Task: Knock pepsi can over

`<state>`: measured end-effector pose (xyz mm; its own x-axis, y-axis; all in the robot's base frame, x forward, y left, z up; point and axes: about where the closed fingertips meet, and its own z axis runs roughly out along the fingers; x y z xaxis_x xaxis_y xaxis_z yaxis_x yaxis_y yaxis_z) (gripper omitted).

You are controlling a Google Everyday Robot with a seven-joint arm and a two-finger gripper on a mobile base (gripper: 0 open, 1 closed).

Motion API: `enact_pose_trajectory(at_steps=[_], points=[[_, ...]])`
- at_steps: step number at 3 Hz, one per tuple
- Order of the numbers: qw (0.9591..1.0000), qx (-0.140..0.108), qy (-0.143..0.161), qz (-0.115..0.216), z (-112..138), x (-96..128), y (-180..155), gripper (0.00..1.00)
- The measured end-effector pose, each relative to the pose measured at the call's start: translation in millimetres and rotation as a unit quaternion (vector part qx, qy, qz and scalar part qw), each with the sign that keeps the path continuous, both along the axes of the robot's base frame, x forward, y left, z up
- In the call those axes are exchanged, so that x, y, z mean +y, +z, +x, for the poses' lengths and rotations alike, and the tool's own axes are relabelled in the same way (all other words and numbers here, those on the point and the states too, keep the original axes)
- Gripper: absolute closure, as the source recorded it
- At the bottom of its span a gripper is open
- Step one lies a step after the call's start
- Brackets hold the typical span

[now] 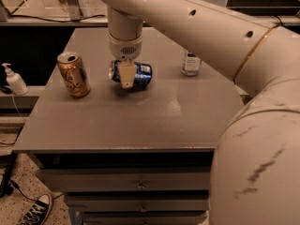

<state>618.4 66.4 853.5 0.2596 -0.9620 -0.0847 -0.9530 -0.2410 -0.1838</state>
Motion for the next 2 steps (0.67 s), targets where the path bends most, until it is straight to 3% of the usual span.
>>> enact_pose_trajectory(at_steps=[1,2], points=[[0.9999,0.002,0.001,0.011,-0.7,3.7,0.1,0.00],[0.9998,0.004,0.001,0.019,-1.2,4.9,0.2,0.00]])
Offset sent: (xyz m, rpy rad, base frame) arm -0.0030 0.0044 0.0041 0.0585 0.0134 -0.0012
